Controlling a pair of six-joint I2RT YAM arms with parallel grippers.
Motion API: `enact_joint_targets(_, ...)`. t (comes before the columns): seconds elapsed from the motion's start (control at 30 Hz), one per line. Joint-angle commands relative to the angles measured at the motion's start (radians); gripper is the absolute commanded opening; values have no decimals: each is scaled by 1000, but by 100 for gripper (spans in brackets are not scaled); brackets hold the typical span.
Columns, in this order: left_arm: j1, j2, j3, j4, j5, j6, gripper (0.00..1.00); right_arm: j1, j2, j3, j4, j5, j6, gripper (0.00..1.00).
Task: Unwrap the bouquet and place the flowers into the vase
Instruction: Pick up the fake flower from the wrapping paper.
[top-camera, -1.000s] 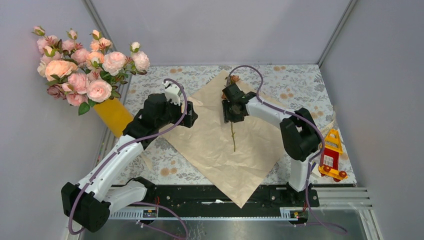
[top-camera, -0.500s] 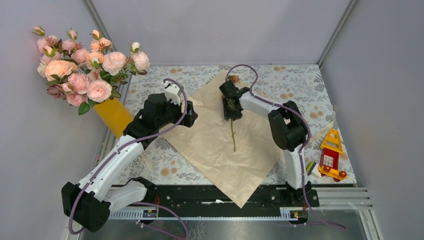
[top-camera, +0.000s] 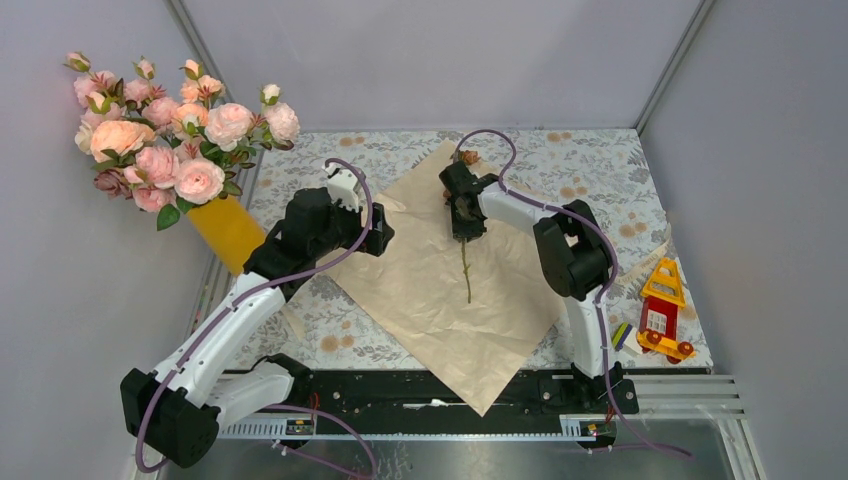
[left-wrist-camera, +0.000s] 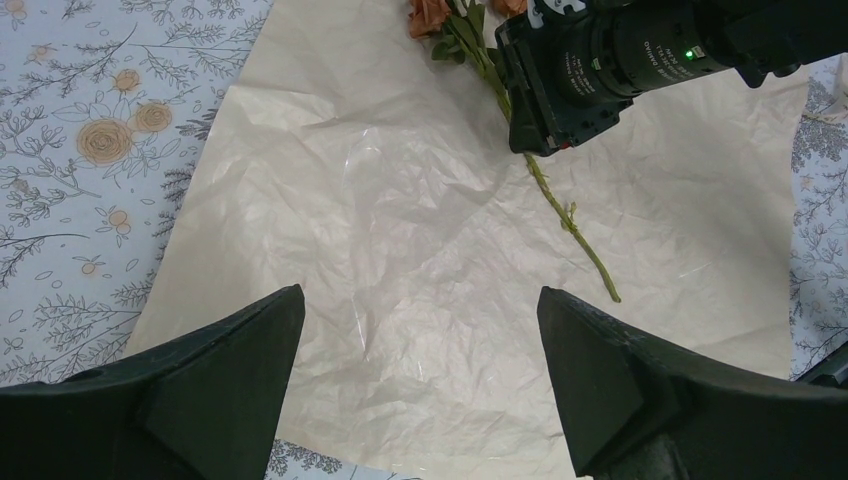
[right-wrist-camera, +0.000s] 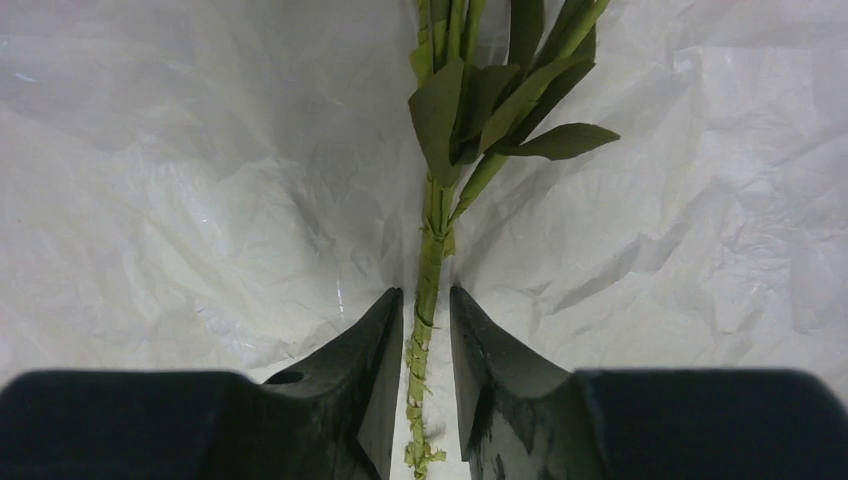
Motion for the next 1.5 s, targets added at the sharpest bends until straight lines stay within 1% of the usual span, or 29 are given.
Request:
enact_joint_targets(0.0, -3, -33, 6, 32, -11, 3, 95, -3, 32, 39, -24, 54, 4, 29)
enact_joint_targets(0.2, -3, -40, 5, 32, -12, 0, 95, 4, 47, 51, -38, 80, -2, 23)
enact_joint_targets(0.33, -3, -45, 4, 32, -10, -4, 95, 16, 59, 64, -61, 114, 1, 20)
enact_joint_targets(0.4, -2, -50, 2, 32, -7, -6, 95, 19, 58, 60, -63, 116, 4, 17)
enact_joint_targets(0.43, -3, -51, 2, 32, -7, -7, 95, 19, 56, 55, -63, 115, 6, 12)
enact_joint_targets(0.47, -3, -53, 1, 33, -7, -7, 95, 20, 55, 53, -62, 114, 10, 4)
enact_joint_targets(0.5, -3, -55, -1, 35, -7, -10, 95, 19, 52, 51, -63, 112, 14, 0)
enact_joint_targets(0.67, -3, -62, -12, 55, 8, -29, 95, 20, 1, 18, -19, 74, 34, 0)
enact_joint_targets(0.73, -3, -64, -18, 68, 17, -40, 95, 20, -50, -21, 28, 62, 43, 0)
enact_joint_targets(0.93, -3, -67, -24, 123, 57, -86, 95, 17, -269, -203, 241, 7, 50, 0)
enact_joint_targets(1.03, -3, -71, -23, 154, 84, -142, 95, 18, -399, -308, 348, -13, 46, 0)
enact_joint_targets(1.1, -3, -74, -38, 203, 122, -197, 95, 17, -469, -360, 410, -24, 44, 0)
enact_joint_targets(1.2, -3, -75, -66, 313, 182, -305, 95, 17, -568, -428, 480, -59, 35, 0)
enact_joint_targets(1.3, -2, -66, -91, 453, 251, -425, 95, 18, -682, -512, 565, -135, 27, 0)
enact_joint_targets(1.37, -4, -54, -107, 559, 310, -508, 95, 18, -756, -549, 631, -213, 18, 0)
enact_joint_targets(1.47, -6, -25, -114, 719, 379, -621, 95, 19, -860, -592, 695, -387, 6, 0)
